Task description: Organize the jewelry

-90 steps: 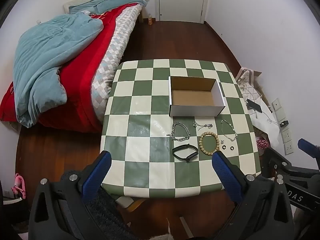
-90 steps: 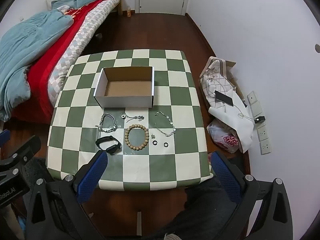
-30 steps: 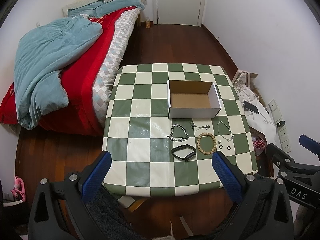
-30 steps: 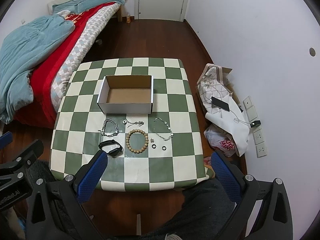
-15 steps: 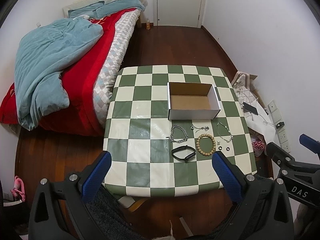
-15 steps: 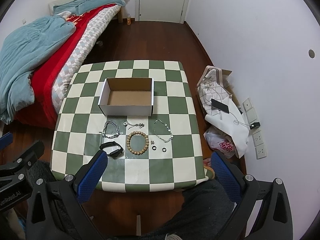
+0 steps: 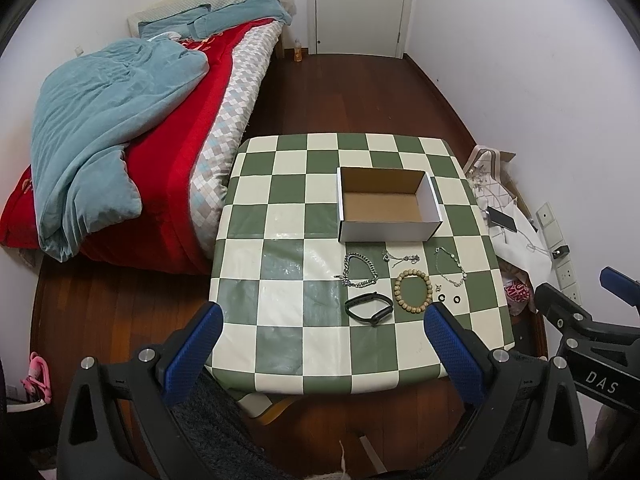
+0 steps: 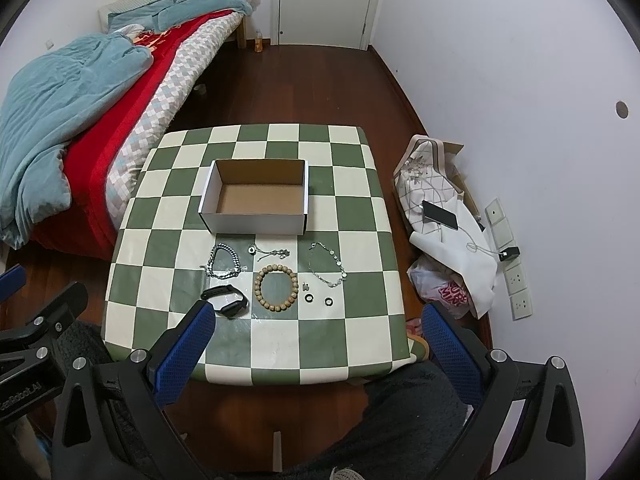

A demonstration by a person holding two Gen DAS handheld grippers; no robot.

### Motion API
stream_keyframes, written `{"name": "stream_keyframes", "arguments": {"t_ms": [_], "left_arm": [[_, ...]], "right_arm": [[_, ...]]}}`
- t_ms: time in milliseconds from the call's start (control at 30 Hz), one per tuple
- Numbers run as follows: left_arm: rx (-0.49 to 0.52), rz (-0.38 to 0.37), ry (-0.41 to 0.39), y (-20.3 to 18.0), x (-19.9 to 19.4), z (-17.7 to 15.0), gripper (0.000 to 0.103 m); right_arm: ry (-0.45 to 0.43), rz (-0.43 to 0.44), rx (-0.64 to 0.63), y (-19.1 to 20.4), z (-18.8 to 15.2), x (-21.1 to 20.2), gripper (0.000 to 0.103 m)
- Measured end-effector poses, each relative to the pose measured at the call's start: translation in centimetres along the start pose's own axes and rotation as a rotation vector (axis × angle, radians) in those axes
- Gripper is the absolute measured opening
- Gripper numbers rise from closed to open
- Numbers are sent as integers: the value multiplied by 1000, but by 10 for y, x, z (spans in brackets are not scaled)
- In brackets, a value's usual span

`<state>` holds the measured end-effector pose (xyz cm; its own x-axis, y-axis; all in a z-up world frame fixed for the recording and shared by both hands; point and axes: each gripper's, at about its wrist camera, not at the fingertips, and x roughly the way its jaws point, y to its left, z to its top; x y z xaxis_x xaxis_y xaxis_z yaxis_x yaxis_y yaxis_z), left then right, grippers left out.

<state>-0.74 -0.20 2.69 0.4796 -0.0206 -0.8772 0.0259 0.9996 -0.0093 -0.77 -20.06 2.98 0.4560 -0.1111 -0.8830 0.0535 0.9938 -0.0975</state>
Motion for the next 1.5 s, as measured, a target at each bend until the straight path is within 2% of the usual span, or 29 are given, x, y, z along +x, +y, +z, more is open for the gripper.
{"name": "stream_keyframes", "arguments": {"t_ms": [233,300,433,600,733,867,1133,1200,1233,1367,1433,1467,1500], "left_arm": [[9,26,-17,0,4,1,103],[15,56,-32,1,13,2,103],[64,166,-50,1,48,6,103],[138,282,-10,-2,109,9,103],[190,327,60,-9,161,13,103],[236,349,110,-17,207,20,103],[287,374,185,-27,263,29,103],[288,369,195,-29,269,30,103],[289,363,200,-29,272,30,103],[282,323,236,-28,283,27,103],[272,302,255,-26,288,26,103],[267,287,261,-25,290,25,103],[261,274,268,-24,292,24,103]], "right_arm": [[5,10,18,-1,0,3,103],[12,14,37,-4,1,7,103],[41,5,87,-17,0,32,103],[125,14,186,-50,-10,94,103],[171,19,245,-74,-18,149,98],[218,10,276,-88,-20,207,86],[266,-8,284,-86,-12,296,76],[297,0,280,-82,-14,315,66],[311,10,281,-79,-15,322,65],[236,7,248,-69,-17,324,54],[205,6,223,-66,-17,323,32],[195,0,209,-64,-18,322,5],[200,-11,203,-63,-18,322,6]]}}
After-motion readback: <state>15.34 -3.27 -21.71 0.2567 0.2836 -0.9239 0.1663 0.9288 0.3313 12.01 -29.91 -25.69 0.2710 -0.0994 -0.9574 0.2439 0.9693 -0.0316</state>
